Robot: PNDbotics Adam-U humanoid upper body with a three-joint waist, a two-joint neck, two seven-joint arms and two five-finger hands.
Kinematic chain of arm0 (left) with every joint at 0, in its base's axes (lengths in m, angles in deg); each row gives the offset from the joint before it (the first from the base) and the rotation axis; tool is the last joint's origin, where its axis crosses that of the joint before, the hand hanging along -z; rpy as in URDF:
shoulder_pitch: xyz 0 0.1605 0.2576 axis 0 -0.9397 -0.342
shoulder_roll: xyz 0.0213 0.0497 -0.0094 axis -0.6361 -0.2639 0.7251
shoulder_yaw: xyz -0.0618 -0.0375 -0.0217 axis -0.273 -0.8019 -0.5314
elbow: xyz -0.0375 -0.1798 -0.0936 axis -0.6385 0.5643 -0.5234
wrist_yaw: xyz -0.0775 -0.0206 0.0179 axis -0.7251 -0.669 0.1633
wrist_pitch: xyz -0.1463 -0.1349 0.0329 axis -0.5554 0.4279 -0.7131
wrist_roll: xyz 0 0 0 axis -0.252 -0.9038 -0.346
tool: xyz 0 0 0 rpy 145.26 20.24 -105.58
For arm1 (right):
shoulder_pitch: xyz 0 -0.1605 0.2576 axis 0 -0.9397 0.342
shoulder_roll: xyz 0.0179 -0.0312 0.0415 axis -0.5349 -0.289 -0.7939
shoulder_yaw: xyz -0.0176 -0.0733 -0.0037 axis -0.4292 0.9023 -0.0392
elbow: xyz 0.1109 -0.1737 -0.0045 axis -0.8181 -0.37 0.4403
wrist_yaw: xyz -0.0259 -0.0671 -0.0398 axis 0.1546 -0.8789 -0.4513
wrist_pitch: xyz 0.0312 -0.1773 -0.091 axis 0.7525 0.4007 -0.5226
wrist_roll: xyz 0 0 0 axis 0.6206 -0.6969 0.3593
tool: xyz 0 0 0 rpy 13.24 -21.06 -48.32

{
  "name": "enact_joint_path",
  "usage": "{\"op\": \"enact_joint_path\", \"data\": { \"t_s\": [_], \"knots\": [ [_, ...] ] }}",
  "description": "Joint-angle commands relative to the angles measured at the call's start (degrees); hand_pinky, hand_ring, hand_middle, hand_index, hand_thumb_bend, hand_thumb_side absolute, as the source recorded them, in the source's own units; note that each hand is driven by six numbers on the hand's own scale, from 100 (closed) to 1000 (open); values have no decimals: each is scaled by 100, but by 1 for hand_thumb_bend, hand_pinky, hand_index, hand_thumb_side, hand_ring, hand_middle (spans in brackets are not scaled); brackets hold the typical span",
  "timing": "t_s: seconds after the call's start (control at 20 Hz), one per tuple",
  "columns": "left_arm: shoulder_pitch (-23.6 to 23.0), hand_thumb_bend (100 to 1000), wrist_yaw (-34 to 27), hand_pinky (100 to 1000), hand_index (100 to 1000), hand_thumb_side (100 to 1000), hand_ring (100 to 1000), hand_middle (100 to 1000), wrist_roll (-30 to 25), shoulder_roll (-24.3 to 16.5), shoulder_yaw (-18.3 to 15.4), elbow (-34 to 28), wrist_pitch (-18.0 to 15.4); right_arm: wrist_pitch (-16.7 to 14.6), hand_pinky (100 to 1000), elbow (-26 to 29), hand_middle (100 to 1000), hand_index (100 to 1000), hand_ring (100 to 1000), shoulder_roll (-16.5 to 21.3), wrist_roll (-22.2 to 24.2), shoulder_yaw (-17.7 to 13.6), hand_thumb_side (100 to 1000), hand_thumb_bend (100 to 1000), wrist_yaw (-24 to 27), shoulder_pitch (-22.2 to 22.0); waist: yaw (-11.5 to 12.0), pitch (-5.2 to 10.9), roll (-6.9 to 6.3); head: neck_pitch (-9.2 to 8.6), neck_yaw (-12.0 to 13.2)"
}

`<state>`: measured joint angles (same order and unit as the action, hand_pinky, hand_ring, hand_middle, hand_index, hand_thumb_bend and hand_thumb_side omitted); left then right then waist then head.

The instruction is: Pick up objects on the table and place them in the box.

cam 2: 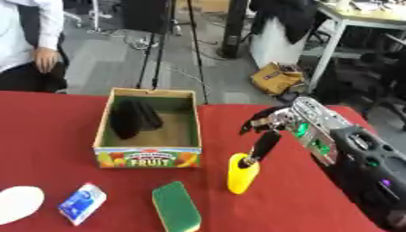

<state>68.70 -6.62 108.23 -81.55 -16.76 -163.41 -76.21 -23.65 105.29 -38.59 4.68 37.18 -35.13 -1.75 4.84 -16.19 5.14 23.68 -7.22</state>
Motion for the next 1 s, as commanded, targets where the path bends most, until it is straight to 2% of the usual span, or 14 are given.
{"op": "enact_joint_path", "data": {
  "t_s": [0.05,1.0],
  "knots": [
    [48,100,14,936,865,1000,953,806,6,-164,-69,-81,9,127,895,313,1000,1000,981,299,-1,3,560,526,108,38,-7,111,-41,-46,10],
    [43,100,16,935,865,1000,953,806,10,-167,-69,-81,10,340,895,411,1000,1000,982,326,-1,36,572,532,240,-23,-10,119,-62,-53,-8]
  ]
}}
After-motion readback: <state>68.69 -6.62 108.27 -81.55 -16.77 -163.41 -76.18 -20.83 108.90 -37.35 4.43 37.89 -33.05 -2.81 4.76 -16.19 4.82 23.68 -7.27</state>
